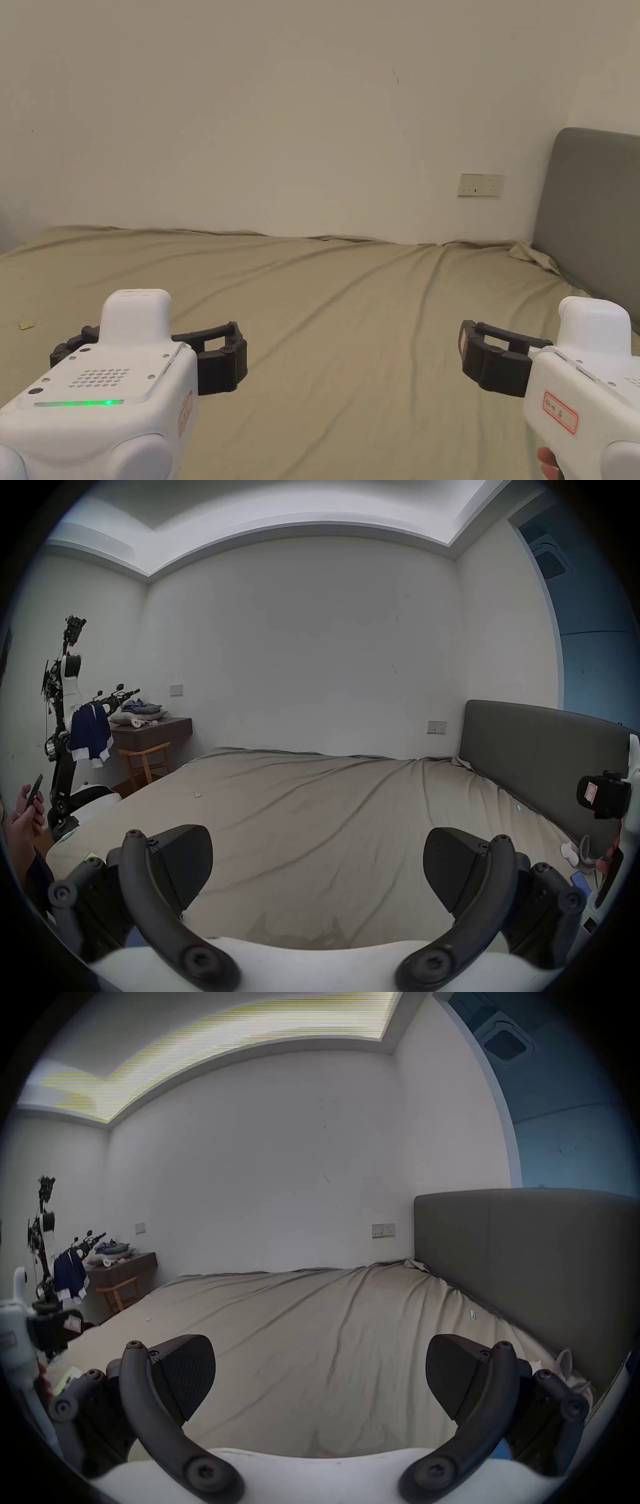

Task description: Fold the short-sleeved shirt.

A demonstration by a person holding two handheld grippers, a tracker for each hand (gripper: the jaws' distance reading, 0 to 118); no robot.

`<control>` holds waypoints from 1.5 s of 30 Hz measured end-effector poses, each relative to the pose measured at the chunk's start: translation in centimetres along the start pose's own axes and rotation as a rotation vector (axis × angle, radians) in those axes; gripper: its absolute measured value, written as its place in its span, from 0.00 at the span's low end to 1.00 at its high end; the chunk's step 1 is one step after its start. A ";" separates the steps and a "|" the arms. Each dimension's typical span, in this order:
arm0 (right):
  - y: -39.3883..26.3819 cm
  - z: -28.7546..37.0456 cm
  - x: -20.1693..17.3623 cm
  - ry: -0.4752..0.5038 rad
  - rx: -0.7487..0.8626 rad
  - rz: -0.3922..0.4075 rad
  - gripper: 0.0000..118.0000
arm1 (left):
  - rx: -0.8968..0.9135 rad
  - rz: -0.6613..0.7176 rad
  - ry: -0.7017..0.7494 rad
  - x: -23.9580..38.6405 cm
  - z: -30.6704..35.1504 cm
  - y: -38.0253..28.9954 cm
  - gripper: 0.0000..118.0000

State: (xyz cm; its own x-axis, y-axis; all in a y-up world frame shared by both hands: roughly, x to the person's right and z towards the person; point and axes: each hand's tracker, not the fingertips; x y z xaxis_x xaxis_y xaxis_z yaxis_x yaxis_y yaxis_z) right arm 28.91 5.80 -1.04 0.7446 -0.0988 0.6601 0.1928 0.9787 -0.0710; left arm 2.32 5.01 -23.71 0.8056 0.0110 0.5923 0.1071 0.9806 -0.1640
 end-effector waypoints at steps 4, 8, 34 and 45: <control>0.0 -0.2 0.7 0.017 -0.012 -0.065 1.00 | -0.001 0.002 0.001 0.0 0.1 0.0 1.00; -0.2 0.1 0.2 0.010 0.000 -0.039 1.00 | -0.002 -0.001 0.003 -0.1 0.2 -0.2 1.00; -2.2 -0.2 -1.5 0.042 0.109 0.106 1.00 | 0.006 0.006 0.017 -0.7 -0.1 -0.5 1.00; -1.8 -0.1 -1.0 0.028 0.112 0.084 1.00 | 0.003 0.003 0.014 -0.5 0.0 -0.5 1.00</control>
State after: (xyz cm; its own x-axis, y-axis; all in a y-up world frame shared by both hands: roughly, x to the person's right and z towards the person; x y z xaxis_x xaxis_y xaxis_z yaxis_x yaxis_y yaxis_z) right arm 27.88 4.13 -1.64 0.7731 -0.0196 0.6339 0.0578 0.9975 -0.0396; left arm 1.89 4.49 -23.91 0.8138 0.0118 0.5810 0.1024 0.9812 -0.1633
